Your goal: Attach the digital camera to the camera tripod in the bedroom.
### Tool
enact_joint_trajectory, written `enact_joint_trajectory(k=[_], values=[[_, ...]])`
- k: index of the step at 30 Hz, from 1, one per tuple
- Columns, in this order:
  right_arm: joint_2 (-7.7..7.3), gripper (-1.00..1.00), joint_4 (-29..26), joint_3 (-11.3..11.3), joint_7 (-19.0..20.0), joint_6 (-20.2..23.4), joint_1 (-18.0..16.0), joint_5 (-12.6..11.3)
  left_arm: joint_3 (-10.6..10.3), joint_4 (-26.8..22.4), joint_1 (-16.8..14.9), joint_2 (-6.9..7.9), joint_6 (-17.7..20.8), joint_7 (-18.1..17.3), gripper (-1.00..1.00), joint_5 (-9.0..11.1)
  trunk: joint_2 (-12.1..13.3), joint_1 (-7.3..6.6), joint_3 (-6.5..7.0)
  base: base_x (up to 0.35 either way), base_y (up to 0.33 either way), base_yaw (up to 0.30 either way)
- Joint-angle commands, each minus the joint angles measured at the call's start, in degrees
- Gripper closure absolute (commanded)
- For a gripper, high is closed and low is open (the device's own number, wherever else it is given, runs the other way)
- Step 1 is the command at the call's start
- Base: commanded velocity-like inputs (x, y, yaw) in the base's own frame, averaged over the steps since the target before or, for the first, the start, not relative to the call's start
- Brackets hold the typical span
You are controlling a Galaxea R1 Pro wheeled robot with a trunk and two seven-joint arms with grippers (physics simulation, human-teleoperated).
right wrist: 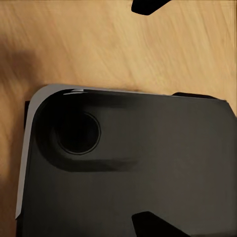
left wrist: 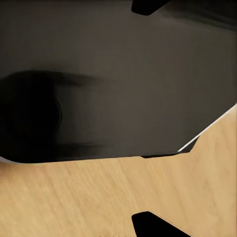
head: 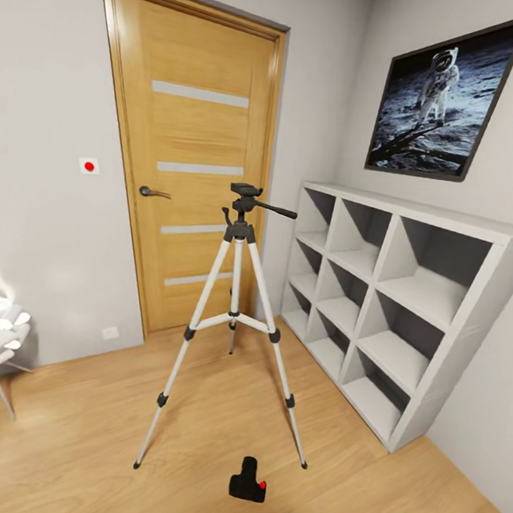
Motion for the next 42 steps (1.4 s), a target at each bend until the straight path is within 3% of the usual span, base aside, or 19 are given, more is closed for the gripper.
enact_joint_trajectory(k=[1, 20, 23, 27, 31, 32, 36, 37, 39, 41, 42], values=[[-0.02, -1.0, 0.0, 0.1, 0.1, -0.2, 0.0, 0.1, 0.0, -0.1, 0.0, 0.0, 0.0, 0.0, -1.0, 0.0, 0.0, 0.0, -0.03, 0.003, 0.0, -0.249], [-0.02, -1.0, 0.0, 0.4, 0.0, -0.2, 0.0, 0.2, 0.0, -0.3, 0.0, -0.03, -0.3, 0.0, -1.0, 0.0, 0.0, 0.0, -0.03, 0.096, 0.035, -0.039], [-0.48, -1.0, -1.5, 0.2, -0.3, -0.1, 0.0, 0.3, 0.0, -3.6, 0.0, 0.53, -0.1, 0.1, -1.0, 0.0, 0.0, 0.0, -0.03, 0.011, 0.003, 0.0], [-1.4, -1.0, -8.0, 0.1, -2.8, 0.0, 0.0, 0.3, 0.1, -10.9, 0.0, 0.66, 1.3, 0.3, -1.0, 0.0, 0.0, 0.0, -0.03, 0.003, 0.001, 0.0], [-1.76, -1.0, -16.3, 0.0, -5.6, 0.2, -0.1, 0.2, 0.1, -17.5, -0.2, 0.55, 6.1, 0.4, -1.0, 0.0, 0.0, 0.0, -0.03, 0.001, 0.0, 0.0], [-1.88, -1.0, -25.5, -0.1, -7.3, 0.6, -0.4, 0.2, 0.1, -26.1, -0.4, 0.25, 13.4, 0.6, -1.0, 0.0, 0.0, 0.0, -0.03, 0.0, 0.0, 0.0], [-1.92, -1.0, -34.8, -0.2, -8.0, 1.8, -1.7, 0.1, 0.2, -35.0, -0.5, -0.21, 21.0, 0.6, -1.0, 0.0, 0.0, 0.0, -0.03, 0.0, 0.0, 0.0], [-1.8, -1.0, -43.3, -0.2, -8.3, 4.8, -4.0, 0.0, 0.2, -45.3, -0.6, -1.5, 27.2, 0.7, -1.0, 0.0, 0.0, 0.0, -0.03, 0.0, 0.0, 0.0], [-1.73, -1.0, -47.3, -0.2, -8.3, 8.0, -8.1, 0.0, 0.2, -52.7, -0.9, -2.88, 31.1, 0.5, -1.0, 0.1, 0.0, 0.0, -0.03, 0.0, 0.0, 0.0], [-1.66, -1.0, -48.8, -0.2, -8.4, 10.0, -11.7, -0.1, 0.2, -56.7, -1.9, -3.5, 33.3, 0.5, -1.0, 0.1, 0.0, 0.0, -0.03, 0.0, 0.0, 0.0], [-1.64, -1.0, -49.8, -0.2, -8.4, 11.9, -15.6, -0.2, 0.1, -60.5, -3.8, -3.98, 35.3, 0.5, -1.0, 0.1, 0.0, 0.0, -0.03, 0.0, 0.0, 0.0]])
